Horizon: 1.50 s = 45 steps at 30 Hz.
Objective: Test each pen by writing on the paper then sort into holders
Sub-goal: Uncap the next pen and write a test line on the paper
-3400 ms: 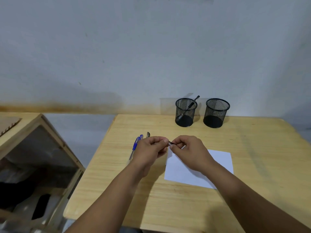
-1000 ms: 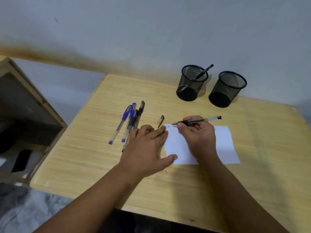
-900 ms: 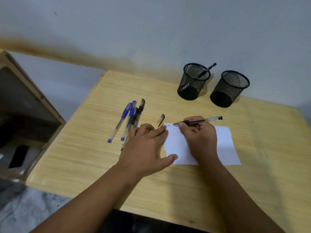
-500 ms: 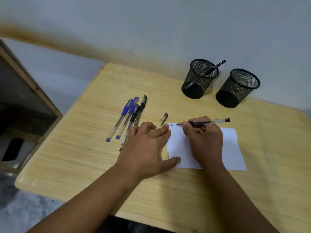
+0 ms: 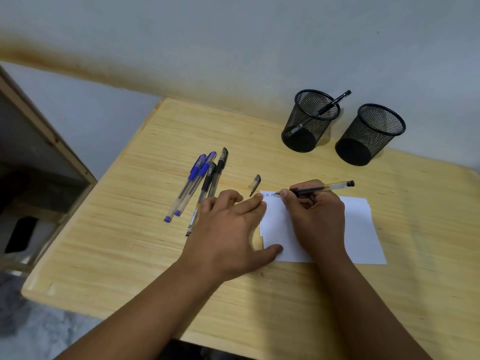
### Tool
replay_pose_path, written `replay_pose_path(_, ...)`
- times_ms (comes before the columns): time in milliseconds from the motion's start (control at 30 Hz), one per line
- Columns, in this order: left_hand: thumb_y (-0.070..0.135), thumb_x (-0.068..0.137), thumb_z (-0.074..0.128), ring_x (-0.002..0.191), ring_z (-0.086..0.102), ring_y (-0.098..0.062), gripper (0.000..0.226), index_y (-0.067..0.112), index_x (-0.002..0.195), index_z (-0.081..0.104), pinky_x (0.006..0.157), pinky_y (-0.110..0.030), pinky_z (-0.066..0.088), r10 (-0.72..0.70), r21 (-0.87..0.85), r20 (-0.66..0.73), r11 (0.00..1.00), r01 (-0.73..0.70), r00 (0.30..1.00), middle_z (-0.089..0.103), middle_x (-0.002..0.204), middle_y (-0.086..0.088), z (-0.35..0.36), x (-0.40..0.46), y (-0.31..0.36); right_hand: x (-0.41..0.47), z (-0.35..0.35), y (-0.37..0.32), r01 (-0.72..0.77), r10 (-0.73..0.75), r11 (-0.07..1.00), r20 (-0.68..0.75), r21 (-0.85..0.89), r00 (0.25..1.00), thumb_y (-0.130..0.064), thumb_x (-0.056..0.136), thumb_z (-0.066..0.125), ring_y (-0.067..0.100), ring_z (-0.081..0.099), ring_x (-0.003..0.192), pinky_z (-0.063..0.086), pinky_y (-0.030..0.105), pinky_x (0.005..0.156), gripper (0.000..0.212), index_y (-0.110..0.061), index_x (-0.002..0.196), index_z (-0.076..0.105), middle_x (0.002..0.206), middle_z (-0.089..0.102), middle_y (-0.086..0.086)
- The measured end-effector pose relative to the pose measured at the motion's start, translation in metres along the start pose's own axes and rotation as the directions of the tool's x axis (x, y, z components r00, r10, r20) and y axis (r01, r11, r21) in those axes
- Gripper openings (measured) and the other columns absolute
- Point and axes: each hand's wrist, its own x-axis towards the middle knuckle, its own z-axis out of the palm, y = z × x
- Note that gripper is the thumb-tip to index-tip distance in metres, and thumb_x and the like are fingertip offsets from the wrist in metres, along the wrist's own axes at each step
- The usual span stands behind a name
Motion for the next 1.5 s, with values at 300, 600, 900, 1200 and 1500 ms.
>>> replay_pose_path(300,0.079,0.072,0.041,0.128,0.033,-0.016,0.078,0.035,0.135,0.053,0.097,-0.037,0.018,-0.002,0.001,-0.003,1.0,0.002,1.0,0.046,0.147,0.02,0.0,0.0,-0.001,0.0,0.0,0.0,-0.024,0.024,1.0,0.011,0.002,1.0,-0.03,0.088,0.071,-0.012,0.057,0.063,0.039,-0.001,0.062,0.017,-0.015,0.092,0.078,0.072,0.065,-0.016)
replay_pose_path(600,0.079,0.073,0.042,0.129,0.033,-0.016,0.077,0.035,0.136,0.052,0.096,-0.038,0.018,0.0,0.012,0.001,1.0,0.0,1.0,0.045,0.148,0.02,0.0,0.0,-0.001,-0.001,0.001,0.0,-0.046,0.046,0.999,0.007,-0.001,0.999,-0.029,0.089,0.07,-0.012,0.054,0.062,0.038,0.0,0.066,0.019,-0.013,0.095,0.078,0.075,0.071,-0.01)
replay_pose_path(900,0.079,0.073,0.042,0.128,0.034,-0.017,0.075,0.035,0.132,0.054,0.097,-0.039,0.02,0.0,0.005,0.002,1.0,0.0,1.0,0.046,0.148,0.02,-0.001,0.0,-0.001,0.002,0.001,0.005,-0.089,0.088,0.995,0.019,0.048,0.996,-0.028,0.088,0.07,-0.024,0.057,0.068,0.039,-0.004,0.062,0.012,-0.017,0.088,0.073,0.067,0.059,-0.027)
replay_pose_path(1200,0.079,0.073,0.042,0.128,0.034,-0.017,0.076,0.035,0.133,0.054,0.098,-0.038,0.02,0.003,0.002,0.005,1.0,-0.003,1.0,0.045,0.148,0.02,0.0,0.0,-0.001,0.003,0.002,0.007,-0.085,0.083,0.995,0.036,0.059,0.996,-0.025,0.089,0.07,-0.027,0.054,0.066,0.038,-0.005,0.062,0.013,-0.013,0.091,0.072,0.068,0.057,-0.026)
replay_pose_path(1500,0.08,0.073,0.04,0.13,0.032,-0.015,0.077,0.036,0.135,0.052,0.098,-0.037,0.017,0.001,0.009,0.009,1.0,-0.001,1.0,0.043,0.149,0.022,-0.001,0.0,-0.001,0.004,0.003,0.01,-0.081,0.079,0.995,0.032,0.059,0.996,-0.027,0.088,0.071,-0.022,0.058,0.067,0.04,-0.003,0.062,0.013,-0.014,0.09,0.072,0.068,0.062,-0.023)
